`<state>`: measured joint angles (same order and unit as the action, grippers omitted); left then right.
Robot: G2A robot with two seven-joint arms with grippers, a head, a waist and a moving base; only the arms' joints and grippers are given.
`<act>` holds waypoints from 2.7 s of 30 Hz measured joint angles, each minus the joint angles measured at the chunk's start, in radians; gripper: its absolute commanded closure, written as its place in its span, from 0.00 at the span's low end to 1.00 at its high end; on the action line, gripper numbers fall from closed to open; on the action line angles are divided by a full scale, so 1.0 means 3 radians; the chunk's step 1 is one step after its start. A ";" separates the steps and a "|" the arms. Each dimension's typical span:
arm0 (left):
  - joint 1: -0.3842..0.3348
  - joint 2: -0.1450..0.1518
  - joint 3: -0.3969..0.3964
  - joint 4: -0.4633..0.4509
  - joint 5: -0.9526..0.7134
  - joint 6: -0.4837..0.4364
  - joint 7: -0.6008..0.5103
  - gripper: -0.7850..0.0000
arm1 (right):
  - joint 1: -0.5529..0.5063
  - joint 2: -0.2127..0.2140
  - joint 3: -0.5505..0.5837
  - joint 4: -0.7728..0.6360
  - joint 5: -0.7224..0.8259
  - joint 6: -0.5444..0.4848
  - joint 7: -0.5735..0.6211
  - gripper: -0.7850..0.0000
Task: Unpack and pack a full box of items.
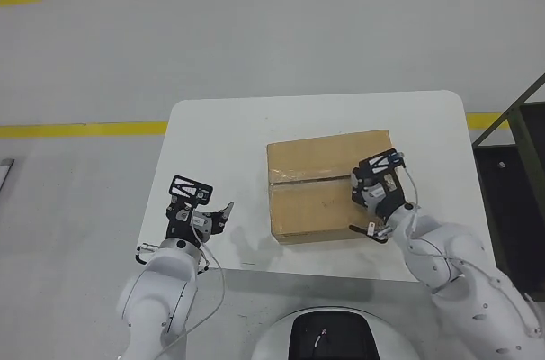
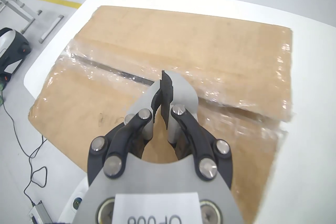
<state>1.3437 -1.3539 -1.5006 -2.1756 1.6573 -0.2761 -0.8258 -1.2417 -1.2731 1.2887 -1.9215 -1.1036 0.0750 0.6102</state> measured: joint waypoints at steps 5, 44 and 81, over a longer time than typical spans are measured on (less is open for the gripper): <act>0.0000 0.0000 0.0000 0.0000 0.0000 0.0000 0.0000 0.00 | -0.0193 0.0031 0.0286 -0.0153 0.0041 0.0049 0.0082 1.00; 0.0000 0.0000 0.0000 0.0000 0.0000 0.0000 0.0000 0.00 | 0.0700 -0.0109 -0.0708 0.0542 -0.0377 -0.0283 -0.0175 1.00; 0.0000 0.0000 0.0000 0.0000 0.0000 0.0000 0.0000 0.00 | -0.0842 0.0038 0.0794 -0.0469 -0.0570 0.0505 -0.0245 1.00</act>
<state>1.3437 -1.3539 -1.5006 -2.1756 1.6573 -0.2761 -0.8258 -1.4944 -1.2617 1.5269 -2.0623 -1.2746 0.2266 0.5367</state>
